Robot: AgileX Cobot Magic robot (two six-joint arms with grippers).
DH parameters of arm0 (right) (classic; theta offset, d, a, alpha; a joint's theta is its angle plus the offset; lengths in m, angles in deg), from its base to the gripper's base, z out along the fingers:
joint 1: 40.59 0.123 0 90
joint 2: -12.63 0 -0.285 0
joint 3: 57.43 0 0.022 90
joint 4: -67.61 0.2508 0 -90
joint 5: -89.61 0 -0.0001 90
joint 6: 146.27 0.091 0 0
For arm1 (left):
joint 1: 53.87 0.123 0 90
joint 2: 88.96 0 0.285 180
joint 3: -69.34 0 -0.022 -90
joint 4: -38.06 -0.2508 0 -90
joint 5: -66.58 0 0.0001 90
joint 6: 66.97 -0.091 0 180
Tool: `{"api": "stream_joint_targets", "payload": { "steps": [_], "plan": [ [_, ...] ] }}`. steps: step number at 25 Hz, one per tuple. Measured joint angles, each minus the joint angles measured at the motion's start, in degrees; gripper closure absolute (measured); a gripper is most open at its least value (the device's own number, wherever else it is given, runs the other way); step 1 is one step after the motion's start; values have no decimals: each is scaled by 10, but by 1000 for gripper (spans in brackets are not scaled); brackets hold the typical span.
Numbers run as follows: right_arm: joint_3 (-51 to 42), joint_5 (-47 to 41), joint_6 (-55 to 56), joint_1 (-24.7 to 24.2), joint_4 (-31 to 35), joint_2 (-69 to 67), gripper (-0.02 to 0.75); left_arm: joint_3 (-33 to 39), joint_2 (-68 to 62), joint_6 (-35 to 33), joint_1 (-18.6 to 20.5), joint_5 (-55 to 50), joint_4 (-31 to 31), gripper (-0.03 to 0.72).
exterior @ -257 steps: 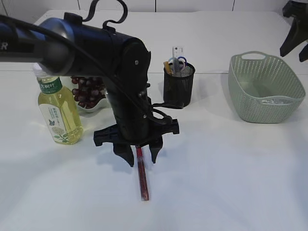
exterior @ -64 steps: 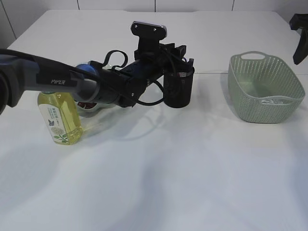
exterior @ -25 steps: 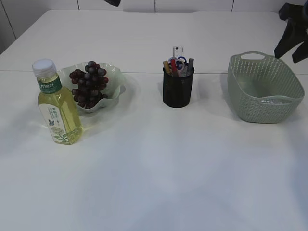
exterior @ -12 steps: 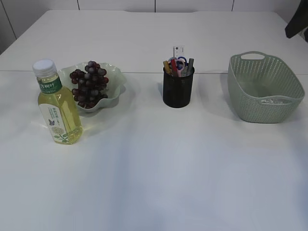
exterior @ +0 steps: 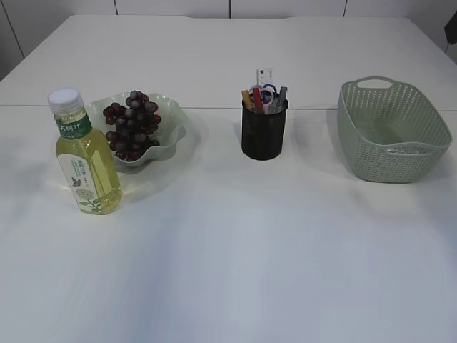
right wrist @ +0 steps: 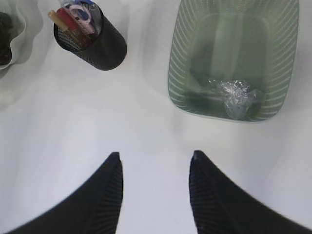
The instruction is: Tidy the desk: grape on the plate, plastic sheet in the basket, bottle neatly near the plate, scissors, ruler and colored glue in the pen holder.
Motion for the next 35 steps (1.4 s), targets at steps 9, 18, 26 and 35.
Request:
{"api": "stream_joint_targets", "payload": {
  "steps": [9, 18, 26, 35],
  "plan": [
    [-204, 98, -88, 0, 0, 213, 374, 211, 256, -2, 0, 92, 3, 251],
    [-373, 112, -118, 0, 2, 466, 374, 327, 480, -2, 0, 80, 13, 253],
    [-514, 107, -122, 0, 2, 674, 374, 415, 630, -2, 0, 53, 45, 253],
    [-600, 98, -137, 0, 1, 882, 374, 501, 727, -24, 0, -14, 46, 253]
  ]
}}
